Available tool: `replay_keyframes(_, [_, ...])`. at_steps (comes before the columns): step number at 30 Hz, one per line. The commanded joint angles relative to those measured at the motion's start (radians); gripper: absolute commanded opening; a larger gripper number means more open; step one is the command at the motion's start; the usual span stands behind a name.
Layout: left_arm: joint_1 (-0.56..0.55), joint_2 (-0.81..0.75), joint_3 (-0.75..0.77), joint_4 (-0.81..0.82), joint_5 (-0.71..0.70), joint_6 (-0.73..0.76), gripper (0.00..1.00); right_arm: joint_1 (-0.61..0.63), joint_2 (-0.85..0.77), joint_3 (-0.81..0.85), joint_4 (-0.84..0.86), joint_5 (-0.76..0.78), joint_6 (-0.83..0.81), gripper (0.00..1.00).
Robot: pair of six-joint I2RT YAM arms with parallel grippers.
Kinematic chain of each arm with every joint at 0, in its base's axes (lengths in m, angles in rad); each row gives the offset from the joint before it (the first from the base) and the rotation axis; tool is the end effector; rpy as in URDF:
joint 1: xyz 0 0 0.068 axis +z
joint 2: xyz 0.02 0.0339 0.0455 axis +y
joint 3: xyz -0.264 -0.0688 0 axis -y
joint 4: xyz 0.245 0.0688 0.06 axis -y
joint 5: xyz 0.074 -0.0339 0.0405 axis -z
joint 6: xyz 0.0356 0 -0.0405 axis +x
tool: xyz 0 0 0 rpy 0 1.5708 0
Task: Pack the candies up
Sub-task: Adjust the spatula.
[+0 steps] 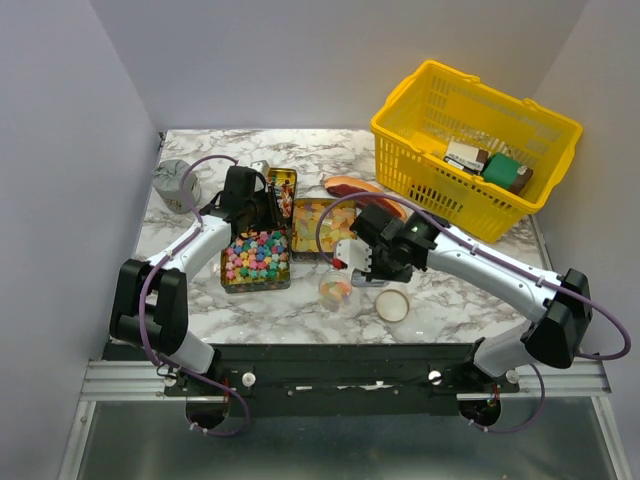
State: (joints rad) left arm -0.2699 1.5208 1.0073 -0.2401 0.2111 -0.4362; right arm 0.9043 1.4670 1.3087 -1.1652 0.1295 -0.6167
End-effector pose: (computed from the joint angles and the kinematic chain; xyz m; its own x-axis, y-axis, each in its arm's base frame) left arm 0.3151 -0.0949 0.2346 -0.7701 -0.2156 -0.6004 0.0911 0.8943 -0.4381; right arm 0.1710 0.2100 0.2907 -0.0495 -0.9906 -0.1273 -0.9666 0.0797 -0.2437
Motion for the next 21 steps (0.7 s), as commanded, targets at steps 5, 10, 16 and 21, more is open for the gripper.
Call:
replay_keyframes(5, [0.009, -0.054, -0.009, 0.002, -0.056, 0.002, 0.43, 0.010, -0.028, 0.116, 0.051, 0.042, 0.104, 0.01])
replay_keyframes(10, [0.021, -0.086, 0.007, -0.007, -0.035, 0.001, 0.52, 0.010, -0.046, 0.149, 0.162, -0.034, 0.170, 0.01])
replay_keyframes(16, [0.021, -0.155, 0.059, -0.021, 0.145, 0.056, 0.76, 0.008, 0.019, 0.194, 0.232, -0.056, 0.242, 0.01])
replay_keyframes(21, [0.021, -0.194, 0.057, -0.011, 0.235, 0.047, 0.81, 0.010, 0.114, 0.306, 0.277, -0.080, 0.296, 0.01])
